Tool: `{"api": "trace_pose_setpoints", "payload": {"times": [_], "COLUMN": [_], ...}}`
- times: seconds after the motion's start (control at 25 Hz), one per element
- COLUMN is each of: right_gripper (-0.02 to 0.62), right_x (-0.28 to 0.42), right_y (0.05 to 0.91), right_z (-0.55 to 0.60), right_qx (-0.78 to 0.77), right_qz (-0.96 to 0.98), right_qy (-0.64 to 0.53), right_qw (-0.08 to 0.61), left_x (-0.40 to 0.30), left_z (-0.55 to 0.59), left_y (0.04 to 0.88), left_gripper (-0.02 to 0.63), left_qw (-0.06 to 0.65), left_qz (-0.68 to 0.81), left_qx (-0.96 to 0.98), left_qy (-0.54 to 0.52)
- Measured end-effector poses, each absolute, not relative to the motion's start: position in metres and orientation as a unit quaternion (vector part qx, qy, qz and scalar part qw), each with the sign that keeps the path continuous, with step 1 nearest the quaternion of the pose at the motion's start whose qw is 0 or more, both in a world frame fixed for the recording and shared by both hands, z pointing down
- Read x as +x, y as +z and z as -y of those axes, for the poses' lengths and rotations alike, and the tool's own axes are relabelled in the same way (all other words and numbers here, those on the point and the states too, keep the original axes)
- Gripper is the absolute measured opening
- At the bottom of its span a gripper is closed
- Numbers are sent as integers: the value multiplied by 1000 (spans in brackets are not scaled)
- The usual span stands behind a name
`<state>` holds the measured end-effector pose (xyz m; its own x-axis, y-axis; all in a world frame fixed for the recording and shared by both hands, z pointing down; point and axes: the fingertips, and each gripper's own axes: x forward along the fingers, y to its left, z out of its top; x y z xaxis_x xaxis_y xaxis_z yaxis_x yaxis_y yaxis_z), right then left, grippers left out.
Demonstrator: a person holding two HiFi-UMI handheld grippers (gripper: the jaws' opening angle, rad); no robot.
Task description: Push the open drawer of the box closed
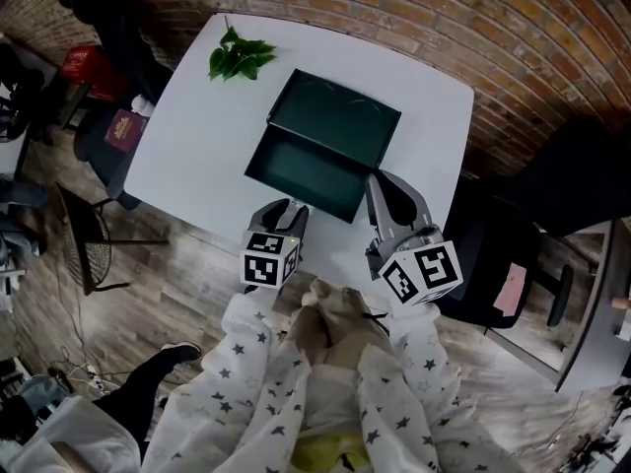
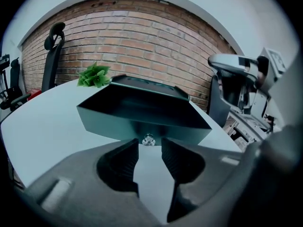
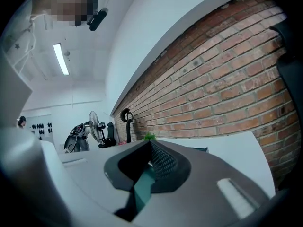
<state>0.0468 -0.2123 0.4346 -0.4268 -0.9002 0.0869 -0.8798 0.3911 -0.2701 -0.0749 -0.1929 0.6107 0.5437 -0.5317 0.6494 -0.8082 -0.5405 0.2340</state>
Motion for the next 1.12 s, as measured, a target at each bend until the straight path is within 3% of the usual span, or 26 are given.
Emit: {"api": "trace_pose_setpoints", "payload": {"times": [0.16,1.12], "right_gripper": [0,0], "right_x": [47,57], "right_y": [432,433], "right_z": [217,225], "right_qx": [-530,-623], "right_qz": [-836,-766], "right_qy": [-138,-142], "right_qw": [39,68], "left_x": [-78,-80], "left_z": [192,198], "left_y": [614,615], "left_gripper": [70,63], "left_qw": [258,242], "left_qz": [406,348], "left_qx": [830,846], "left_qy": [282,324]}}
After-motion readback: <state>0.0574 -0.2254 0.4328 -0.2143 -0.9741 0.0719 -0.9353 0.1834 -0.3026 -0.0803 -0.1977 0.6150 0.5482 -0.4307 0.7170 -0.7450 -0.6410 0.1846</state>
